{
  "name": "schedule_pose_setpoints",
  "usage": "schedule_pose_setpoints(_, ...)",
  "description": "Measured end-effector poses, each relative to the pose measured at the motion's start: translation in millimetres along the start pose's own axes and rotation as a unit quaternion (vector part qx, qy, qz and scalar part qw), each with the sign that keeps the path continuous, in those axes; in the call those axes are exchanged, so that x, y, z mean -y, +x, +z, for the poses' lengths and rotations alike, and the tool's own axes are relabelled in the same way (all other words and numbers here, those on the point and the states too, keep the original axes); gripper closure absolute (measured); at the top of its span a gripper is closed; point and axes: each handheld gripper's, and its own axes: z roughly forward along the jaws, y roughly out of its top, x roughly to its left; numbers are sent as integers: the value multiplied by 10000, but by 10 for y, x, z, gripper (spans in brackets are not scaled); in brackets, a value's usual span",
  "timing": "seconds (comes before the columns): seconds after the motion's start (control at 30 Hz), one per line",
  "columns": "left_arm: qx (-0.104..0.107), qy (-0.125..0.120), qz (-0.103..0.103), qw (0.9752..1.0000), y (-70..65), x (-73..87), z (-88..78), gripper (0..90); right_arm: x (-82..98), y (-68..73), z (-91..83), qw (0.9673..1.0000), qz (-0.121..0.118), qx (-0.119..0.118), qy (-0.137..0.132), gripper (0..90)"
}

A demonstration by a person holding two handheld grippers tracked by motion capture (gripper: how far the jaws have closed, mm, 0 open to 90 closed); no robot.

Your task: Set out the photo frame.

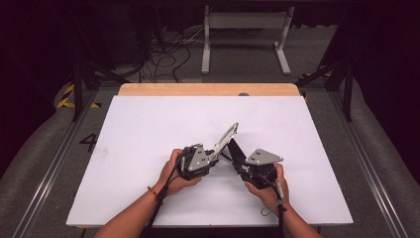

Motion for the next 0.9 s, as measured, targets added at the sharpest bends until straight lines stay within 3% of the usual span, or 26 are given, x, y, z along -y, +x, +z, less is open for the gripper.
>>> schedule_pose_setpoints(0.07,-64,-2,43,10000,-1,-7,-1,730,8,-21,5,10000,33,37,24,723)
schedule_pose_setpoints(0.33,-136,109,282,9994,-12,-20,-30,753,71,-43,131,9992,115,124,367,559)
schedule_pose_setpoints(0.4,-125,153,292,9994,-15,-20,-41,761,83,-54,147,9990,128,188,386,556)
schedule_pose_setpoints(0.7,-243,251,407,9986,-71,-40,-69,773,69,-64,117,9994,129,29,323,607)
schedule_pose_setpoints(0.9,-251,255,292,9989,-154,-81,-76,766,62,-82,112,9993,122,16,342,609)
